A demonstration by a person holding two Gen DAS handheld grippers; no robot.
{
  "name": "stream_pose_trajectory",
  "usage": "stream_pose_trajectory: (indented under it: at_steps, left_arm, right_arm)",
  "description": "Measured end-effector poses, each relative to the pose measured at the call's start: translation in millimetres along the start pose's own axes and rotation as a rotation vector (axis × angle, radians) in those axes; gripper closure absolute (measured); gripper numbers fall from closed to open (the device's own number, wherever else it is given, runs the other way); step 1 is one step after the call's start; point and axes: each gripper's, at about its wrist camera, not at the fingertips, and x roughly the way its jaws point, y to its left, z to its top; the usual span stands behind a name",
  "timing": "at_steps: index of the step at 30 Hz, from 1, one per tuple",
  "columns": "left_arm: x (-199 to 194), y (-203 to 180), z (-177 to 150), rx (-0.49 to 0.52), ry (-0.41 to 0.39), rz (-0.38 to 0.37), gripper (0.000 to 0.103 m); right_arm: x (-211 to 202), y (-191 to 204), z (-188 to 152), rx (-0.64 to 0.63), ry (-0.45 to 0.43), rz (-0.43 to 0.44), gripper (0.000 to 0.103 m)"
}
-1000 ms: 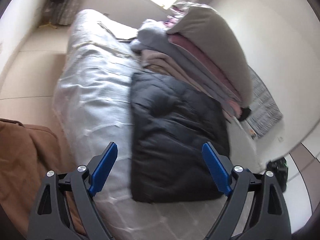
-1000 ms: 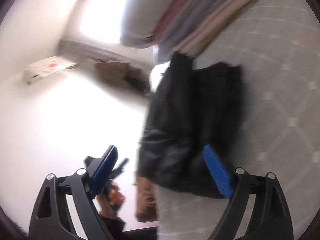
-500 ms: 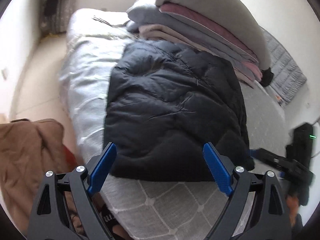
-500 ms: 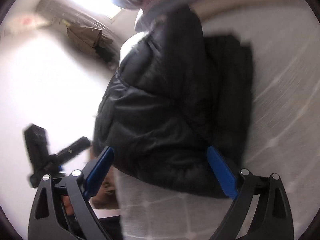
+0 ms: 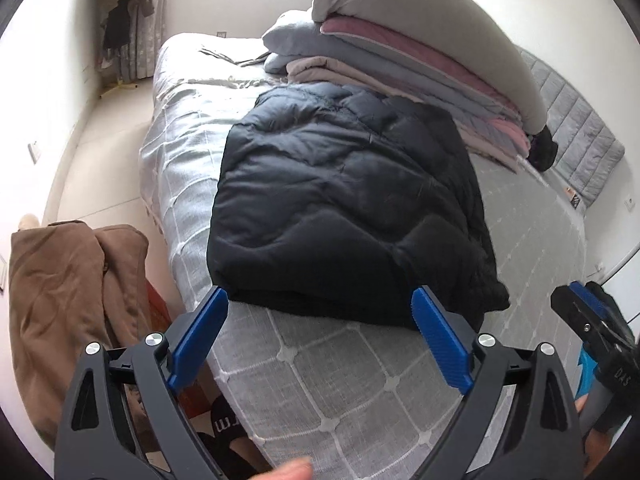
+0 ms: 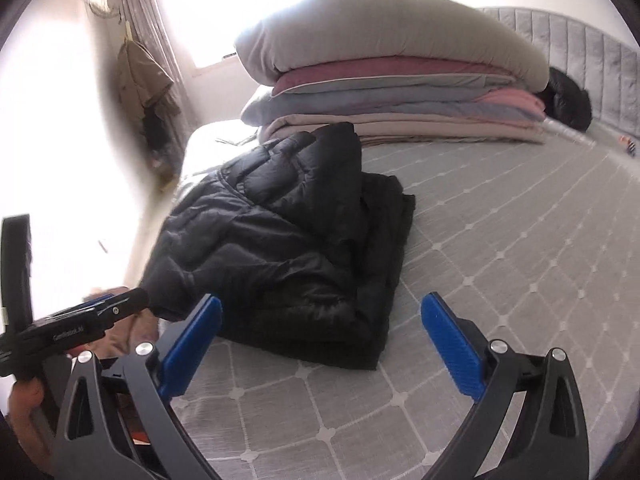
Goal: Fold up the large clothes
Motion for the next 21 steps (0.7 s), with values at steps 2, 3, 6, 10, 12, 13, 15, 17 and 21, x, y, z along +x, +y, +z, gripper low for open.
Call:
stream_pose_trajectory:
  at_steps: [2, 3, 6, 10, 12, 13, 15, 17, 21]
  left_arm:
    - [-1.9, -4.8, -0.9, 0.024, -0.005, 0.02, 0.013]
    - [-4.9, -8.9, -1.3, 0.047, -0.02, 0.034, 0.013]
    - [-15.4, -21.2, -2.8, 0.115, -0.072, 0.083, 0.013]
    - [-26.0, -29.0, -4.1, 0.161, -0.11, 0.116, 0.013]
    - [-30.4, -28.1, -3.7, 0.159, -0.12, 0.121, 0.012]
    - [-32.4, -26.9, -3.4, 0.155, -0.125, 0.124, 0.012]
    - [-34.7, -25.0, -2.5, 0.149, -0.131, 0.127, 0.012]
    - [-35.5, -22.3, -1.6, 0.138, -0.132, 0.14, 0.012]
    - [-33.2, -18.0, -1.0, 0.126, -0.119, 0.158, 0.012]
  right_arm:
    - [-4.5, 9.3, -0.6, -0.019, -0.032, 0.005, 0.007]
    - [-7.7, 15.0, -1.6, -0.032, -0.047, 0.001, 0.007]
    - [-7.1, 29.5, -2.1, -0.068, -0.047, -0.04, 0.007]
    - [-5.8, 36.4, -3.9, -0.055, -0.024, -0.021, 0.007]
    - [-1.1, 38.5, -5.6, -0.047, 0.001, -0.025, 0.007]
    - [2.4, 39.3, -6.6, -0.043, 0.012, -0.023, 0.007]
    - [10.9, 41.3, -8.7, -0.039, 0.04, -0.027, 0.007]
    - [16.3, 44.1, -9.4, -0.043, 0.057, -0.038, 0.007]
    - [17.4, 48.3, -6.7, -0.047, 0.062, -0.052, 0.007]
